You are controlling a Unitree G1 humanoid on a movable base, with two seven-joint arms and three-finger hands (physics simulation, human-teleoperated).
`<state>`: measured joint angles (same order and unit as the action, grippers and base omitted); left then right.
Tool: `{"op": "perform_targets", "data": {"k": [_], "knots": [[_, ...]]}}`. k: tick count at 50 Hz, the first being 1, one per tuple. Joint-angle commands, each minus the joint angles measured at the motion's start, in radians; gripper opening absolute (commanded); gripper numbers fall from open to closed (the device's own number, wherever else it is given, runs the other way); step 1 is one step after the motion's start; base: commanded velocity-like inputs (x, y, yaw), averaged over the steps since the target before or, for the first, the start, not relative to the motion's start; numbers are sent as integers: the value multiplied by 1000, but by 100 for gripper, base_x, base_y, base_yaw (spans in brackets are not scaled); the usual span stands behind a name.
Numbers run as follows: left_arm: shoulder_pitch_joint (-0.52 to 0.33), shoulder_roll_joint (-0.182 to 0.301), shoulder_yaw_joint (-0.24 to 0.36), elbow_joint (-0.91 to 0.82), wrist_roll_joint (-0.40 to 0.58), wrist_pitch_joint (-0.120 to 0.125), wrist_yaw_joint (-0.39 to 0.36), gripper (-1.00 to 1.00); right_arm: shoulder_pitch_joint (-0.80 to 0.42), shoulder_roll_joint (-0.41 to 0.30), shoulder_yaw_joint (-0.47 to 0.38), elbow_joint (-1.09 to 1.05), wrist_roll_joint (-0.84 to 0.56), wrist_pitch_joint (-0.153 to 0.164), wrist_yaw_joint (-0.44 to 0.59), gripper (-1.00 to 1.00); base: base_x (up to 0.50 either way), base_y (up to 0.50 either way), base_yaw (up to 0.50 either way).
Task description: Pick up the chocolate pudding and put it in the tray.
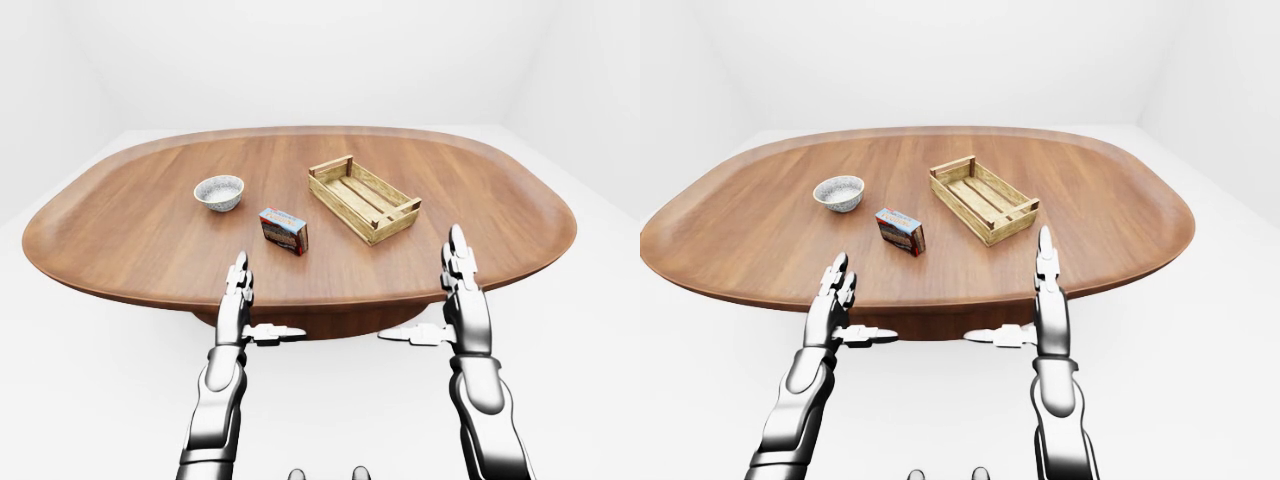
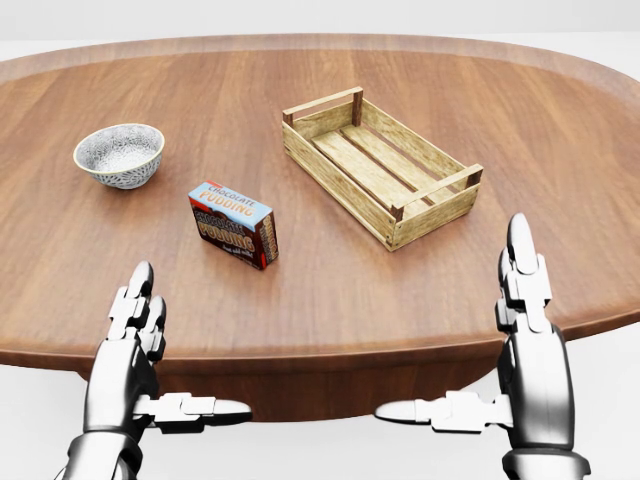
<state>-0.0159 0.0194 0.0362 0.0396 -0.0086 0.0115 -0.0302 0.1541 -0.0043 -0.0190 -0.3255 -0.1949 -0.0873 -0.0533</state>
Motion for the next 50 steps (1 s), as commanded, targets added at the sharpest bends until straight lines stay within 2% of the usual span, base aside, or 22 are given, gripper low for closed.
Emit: {"op": "perform_targets", "data": {"k": [1,3,13,21,26,38,50], "knots": [[0,0,-1,5,3,-1,2,100,5,-1,0,9,-8,0,-3,100,0,0,0],[-1,0,0,3,2,2,2,100,5,2,3,-47,-7,0,9,100,0,0,0],[-2,0,0,0,3,6,3,100,2,0,1,-18,-5,0,5,100,0,18,0],[-2,1,0,8,4,-1,3,100,4,1,2,-40,3,0,11,100,0,25,0],[-3,1,0,1,4,7,4,100,-2,1,2,-36,3,0,11,100,0,25,0],[-1,1,1,3,4,2,3,100,-1,1,3,-35,9,0,14,100,0,25,0],[-4,1,1,9,4,-1,4,100,-5,0,2,-28,19,0,18,100,0,8,0]]}}
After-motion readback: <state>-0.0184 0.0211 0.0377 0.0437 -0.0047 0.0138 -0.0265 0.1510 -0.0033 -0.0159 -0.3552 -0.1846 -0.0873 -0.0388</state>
